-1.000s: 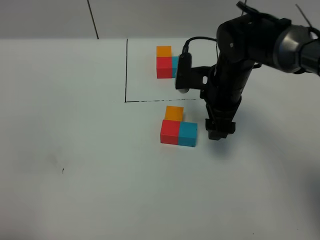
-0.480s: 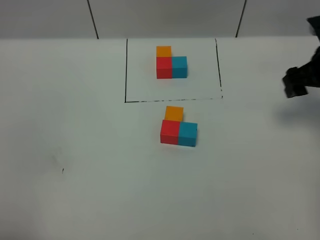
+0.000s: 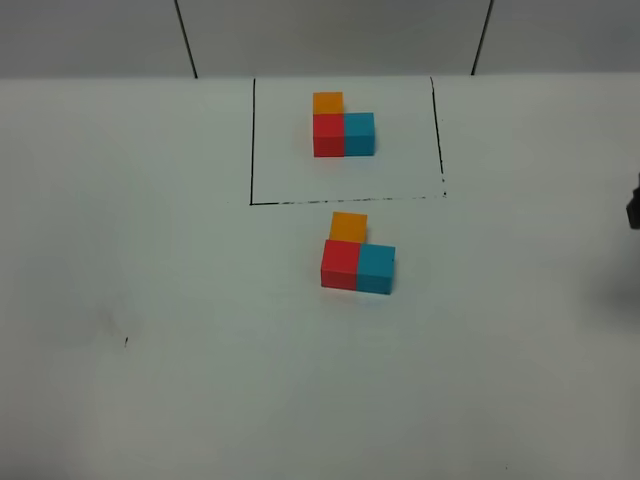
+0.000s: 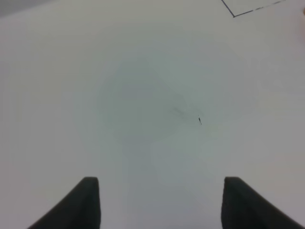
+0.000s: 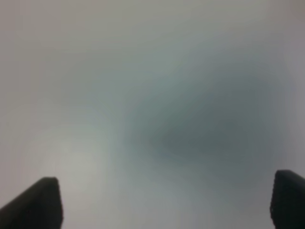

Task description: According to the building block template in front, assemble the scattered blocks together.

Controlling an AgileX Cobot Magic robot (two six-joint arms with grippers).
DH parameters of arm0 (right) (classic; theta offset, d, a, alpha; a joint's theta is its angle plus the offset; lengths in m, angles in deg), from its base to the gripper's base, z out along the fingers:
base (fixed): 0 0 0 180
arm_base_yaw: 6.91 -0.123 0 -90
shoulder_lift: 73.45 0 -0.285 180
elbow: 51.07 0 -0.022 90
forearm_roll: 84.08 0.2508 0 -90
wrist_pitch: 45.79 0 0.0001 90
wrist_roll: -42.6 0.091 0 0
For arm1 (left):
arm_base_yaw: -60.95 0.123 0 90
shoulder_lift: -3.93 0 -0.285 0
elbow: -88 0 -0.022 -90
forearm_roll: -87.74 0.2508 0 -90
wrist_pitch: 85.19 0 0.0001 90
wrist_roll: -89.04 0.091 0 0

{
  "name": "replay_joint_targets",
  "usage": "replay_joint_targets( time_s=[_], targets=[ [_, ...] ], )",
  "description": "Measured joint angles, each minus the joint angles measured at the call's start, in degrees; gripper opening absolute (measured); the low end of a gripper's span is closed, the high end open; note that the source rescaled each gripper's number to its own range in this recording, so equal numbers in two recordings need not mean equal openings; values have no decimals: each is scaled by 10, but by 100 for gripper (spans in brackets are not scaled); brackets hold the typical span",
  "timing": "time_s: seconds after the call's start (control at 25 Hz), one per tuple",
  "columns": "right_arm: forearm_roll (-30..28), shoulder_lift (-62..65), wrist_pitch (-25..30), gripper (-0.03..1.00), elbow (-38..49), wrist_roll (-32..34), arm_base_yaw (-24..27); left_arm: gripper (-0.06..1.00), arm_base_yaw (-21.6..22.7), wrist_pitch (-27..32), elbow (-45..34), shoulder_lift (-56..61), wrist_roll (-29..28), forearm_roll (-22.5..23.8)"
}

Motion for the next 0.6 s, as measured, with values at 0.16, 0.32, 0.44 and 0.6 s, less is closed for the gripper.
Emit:
replay_joint_targets(
  time_s=[0.16,0.32,0.44,0.6],
  targets=[
    [-2,133,28,78,63,31,-2,26,0,0,0,0,0,0],
    [-5,266,67,78,110,37,-2,26,0,0,0,0,0,0],
    [-9,342,104,78,141,51,-2,26,0,0,0,0,0,0],
    [-9,425,124,78,179,63,-2,26,0,0,0,0,0,0]
  ],
)
